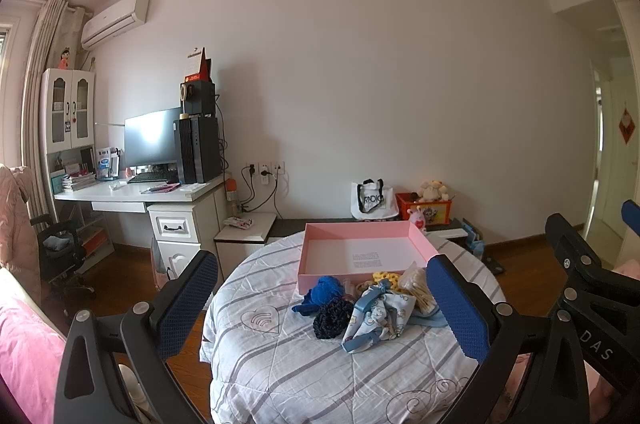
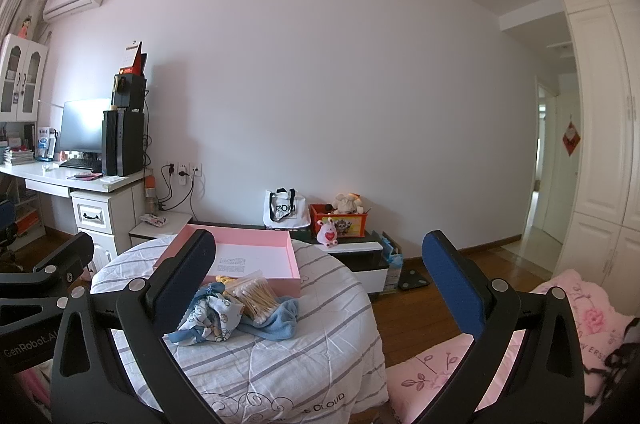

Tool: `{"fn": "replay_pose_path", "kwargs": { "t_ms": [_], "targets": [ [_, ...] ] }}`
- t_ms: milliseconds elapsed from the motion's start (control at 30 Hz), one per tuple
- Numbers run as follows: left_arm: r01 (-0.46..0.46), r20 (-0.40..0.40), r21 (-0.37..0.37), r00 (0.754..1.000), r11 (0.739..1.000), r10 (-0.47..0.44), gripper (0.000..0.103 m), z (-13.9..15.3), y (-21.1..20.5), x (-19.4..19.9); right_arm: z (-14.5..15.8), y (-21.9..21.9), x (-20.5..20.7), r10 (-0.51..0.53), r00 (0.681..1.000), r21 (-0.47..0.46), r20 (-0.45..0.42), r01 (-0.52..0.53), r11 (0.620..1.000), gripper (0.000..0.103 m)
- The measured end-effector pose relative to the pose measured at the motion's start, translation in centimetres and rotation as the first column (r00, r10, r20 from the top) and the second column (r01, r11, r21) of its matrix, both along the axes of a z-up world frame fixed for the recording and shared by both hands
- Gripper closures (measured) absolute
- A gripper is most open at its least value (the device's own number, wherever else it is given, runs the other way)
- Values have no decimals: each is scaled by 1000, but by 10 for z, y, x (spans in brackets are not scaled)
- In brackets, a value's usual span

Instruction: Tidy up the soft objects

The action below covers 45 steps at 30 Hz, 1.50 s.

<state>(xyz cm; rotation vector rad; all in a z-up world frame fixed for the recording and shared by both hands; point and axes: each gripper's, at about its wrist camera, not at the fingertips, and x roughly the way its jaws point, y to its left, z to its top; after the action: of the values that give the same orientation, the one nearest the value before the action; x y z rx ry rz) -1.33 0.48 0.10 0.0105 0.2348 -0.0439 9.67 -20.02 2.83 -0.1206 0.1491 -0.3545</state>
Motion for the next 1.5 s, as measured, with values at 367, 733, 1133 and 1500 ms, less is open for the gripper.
{"fn": "replay_pose_path", "kwargs": {
  "t_ms": [367, 733, 1133, 1500],
  "targets": [
    [0, -2, 1, 1000, 1000, 0, 0, 0, 1, -1, -3, 0, 1, 1, 1000, 2, -5, -1, 1000, 0],
    [1, -9, 2, 1000, 1000, -1, 0, -1, 2, 0, -8, 0, 2, 1, 1000, 2, -10, -1, 1000, 0],
    [5, -84, 12, 996, 1000, -4, 0, -9, 3, 15, -26, -4, 13, 5, 996, 28, -85, -2, 1000, 0],
    [17, -231, 26, 973, 1000, -11, 0, -23, -2, 58, -49, -14, 50, 3, 973, 71, -231, 14, 997, 0]
  ]
}}
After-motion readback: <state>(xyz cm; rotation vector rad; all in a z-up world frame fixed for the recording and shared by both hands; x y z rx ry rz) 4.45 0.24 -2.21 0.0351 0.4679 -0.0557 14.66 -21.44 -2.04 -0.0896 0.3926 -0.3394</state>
